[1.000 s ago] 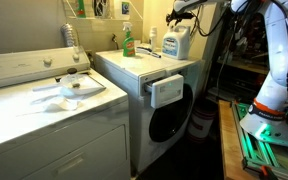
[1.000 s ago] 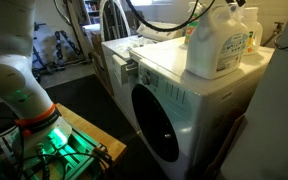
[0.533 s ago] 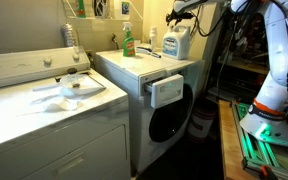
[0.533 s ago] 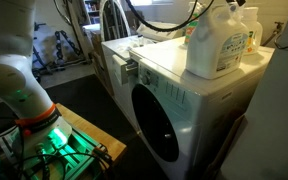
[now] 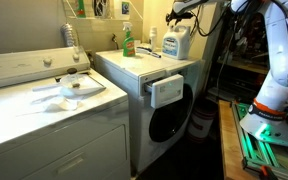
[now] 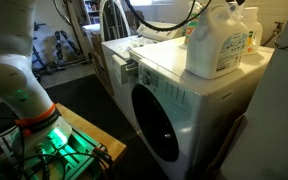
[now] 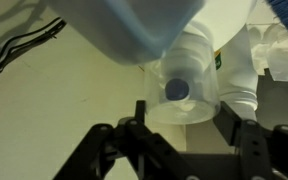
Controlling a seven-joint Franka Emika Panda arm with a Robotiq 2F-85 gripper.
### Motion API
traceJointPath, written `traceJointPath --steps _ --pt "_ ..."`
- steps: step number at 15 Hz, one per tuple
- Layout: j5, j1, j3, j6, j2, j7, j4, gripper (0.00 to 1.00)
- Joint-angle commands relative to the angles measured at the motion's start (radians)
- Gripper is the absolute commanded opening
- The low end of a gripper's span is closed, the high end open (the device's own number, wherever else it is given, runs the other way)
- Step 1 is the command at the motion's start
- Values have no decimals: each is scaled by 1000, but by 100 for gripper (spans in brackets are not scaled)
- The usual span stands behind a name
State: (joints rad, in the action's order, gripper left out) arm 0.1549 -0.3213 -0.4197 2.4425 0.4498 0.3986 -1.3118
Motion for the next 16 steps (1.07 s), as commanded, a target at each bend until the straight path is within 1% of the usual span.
traceJointPath --steps 1,5,8,9,11,12,13,14,15,16 --pt "62 37 -34 32 -65 43 -6 45" --pt "66 43 -34 42 -84 38 -21 45" --pt "77 47 -40 96 -114 38 -4 45" --pt "80 48 -41 98 -131 43 4 45" --pt "66 47 -31 66 -158 35 9 45" --pt "58 46 -26 56 -162 32 11 64" --pt "45 43 -18 44 -167 17 10 92" --pt "32 39 -11 39 -163 7 8 89" --pt "25 37 -7 37 -160 6 8 90" --pt "16 33 -2 36 -151 3 6 96"
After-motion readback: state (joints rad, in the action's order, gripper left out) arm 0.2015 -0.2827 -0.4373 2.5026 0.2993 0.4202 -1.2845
